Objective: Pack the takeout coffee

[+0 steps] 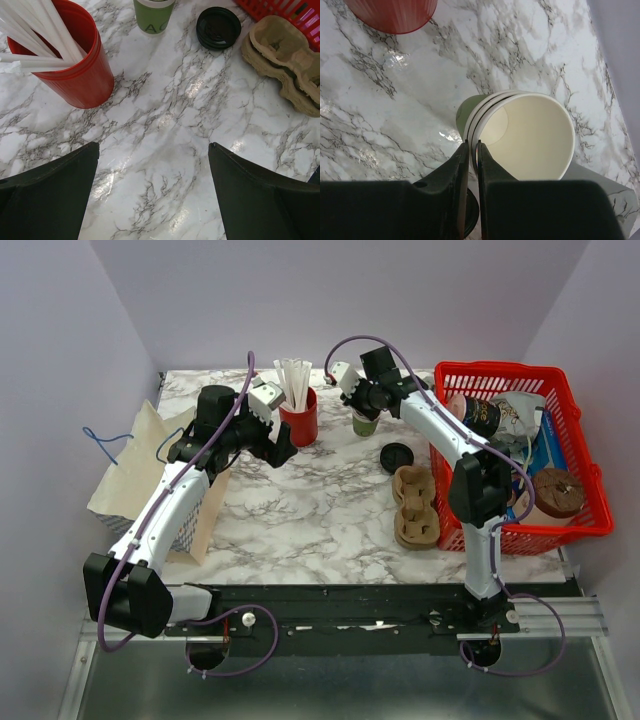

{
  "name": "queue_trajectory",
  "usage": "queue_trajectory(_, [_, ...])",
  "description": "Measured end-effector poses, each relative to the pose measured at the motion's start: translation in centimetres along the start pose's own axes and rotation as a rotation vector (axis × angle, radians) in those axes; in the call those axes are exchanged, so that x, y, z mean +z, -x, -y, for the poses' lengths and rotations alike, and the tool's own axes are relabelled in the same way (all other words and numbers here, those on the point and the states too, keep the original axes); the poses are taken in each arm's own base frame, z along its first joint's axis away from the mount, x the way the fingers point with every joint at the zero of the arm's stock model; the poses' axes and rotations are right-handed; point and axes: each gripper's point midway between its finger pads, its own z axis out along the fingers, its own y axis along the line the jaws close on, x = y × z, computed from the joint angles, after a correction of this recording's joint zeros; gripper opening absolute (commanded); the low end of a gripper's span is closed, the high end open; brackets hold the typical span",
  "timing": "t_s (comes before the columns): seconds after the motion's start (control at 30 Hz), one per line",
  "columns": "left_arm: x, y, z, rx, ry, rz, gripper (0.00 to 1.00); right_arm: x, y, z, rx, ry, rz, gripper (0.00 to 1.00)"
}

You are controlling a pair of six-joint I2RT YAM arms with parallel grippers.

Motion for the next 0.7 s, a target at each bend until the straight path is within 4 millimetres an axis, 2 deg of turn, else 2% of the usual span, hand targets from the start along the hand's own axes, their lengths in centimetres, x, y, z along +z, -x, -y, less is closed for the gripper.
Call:
queue_trajectory(0.4, [0.04, 0.28, -0.03, -0.003, 0.001, 0.011, 0.98, -0.02, -0.06, 0.08, 0.005, -0.005, -0.004, 0.21])
queue_trajectory(0.57, [0.04, 0.29, -0.02, -0.006, 0.001, 0.011, 0.98, -0.02, -0.06, 0.05, 0.013, -0.006, -0.004, 0.27])
queue_trajectory(0.7, [0.07, 0.23, -0.01, -0.01, 0.001, 0.011, 0.98, -0.03, -0.1, 0.05, 0.022, -0.008, -0.006, 0.28])
